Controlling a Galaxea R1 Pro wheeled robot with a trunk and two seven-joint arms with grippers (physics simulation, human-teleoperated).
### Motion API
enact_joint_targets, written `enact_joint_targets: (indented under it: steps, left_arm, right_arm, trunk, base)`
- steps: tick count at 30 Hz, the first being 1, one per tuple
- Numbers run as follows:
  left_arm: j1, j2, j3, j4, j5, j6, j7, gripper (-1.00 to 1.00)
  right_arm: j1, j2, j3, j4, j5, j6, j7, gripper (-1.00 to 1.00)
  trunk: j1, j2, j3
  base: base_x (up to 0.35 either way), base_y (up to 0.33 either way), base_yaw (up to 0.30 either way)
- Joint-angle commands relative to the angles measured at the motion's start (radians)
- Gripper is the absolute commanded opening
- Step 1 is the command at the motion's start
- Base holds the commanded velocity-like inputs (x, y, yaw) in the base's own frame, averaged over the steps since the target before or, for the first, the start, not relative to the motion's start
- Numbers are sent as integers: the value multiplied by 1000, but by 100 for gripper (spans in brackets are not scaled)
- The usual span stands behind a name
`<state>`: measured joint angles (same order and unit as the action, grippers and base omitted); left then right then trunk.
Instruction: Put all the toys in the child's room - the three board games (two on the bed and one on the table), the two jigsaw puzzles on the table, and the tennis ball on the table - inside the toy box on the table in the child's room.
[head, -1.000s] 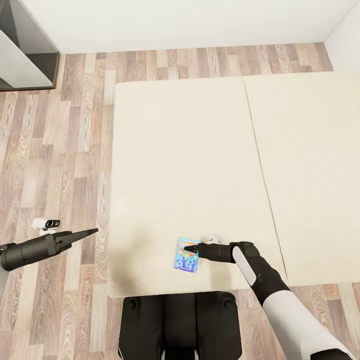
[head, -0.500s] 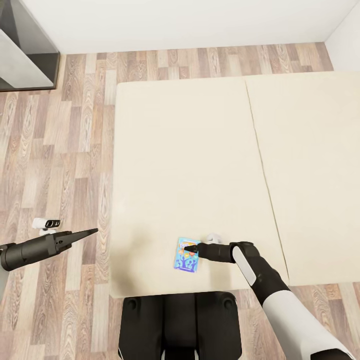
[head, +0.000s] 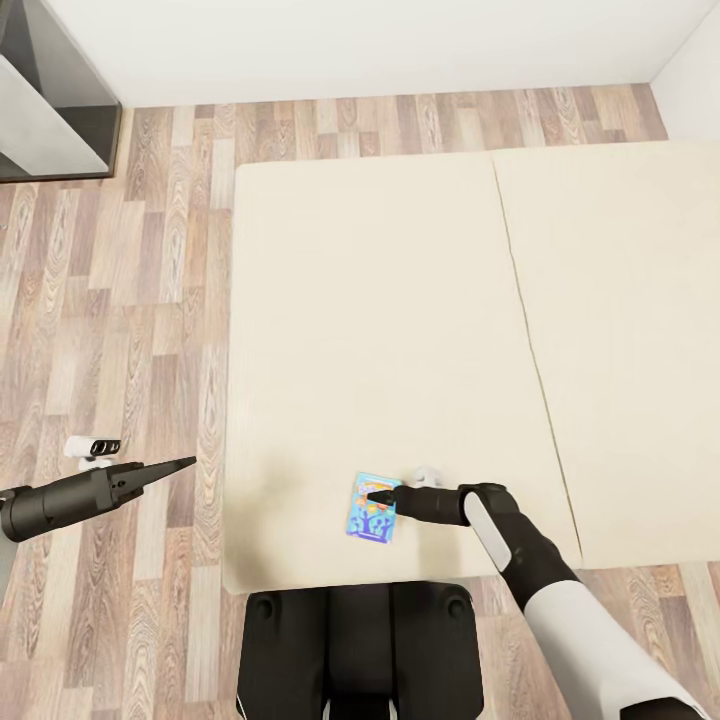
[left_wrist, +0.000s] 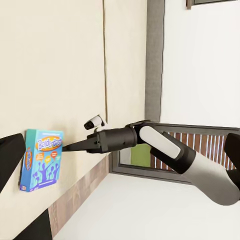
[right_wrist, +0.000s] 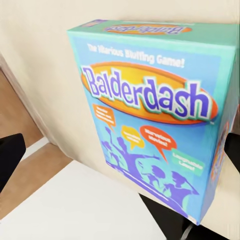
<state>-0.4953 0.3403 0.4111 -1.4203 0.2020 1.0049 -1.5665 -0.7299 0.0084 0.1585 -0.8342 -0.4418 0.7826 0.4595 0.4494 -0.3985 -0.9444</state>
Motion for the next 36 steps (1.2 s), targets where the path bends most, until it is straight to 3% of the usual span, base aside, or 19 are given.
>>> enact_joint_targets:
  steps: [1, 36]
  left_arm:
    - [0, 0, 0, 0, -1, 11, -4, 100]
    - [0, 0, 1, 0, -1, 11, -4, 100]
  right_arm:
    - [0, 4, 0, -1, 1, 4, 1, 100]
    - [0, 13, 1, -2, 2, 1, 1, 100]
  trunk:
    - [1, -2, -1]
    - [1, -2, -2]
  base:
    - [-1, 1, 0]
    - [0, 12, 27]
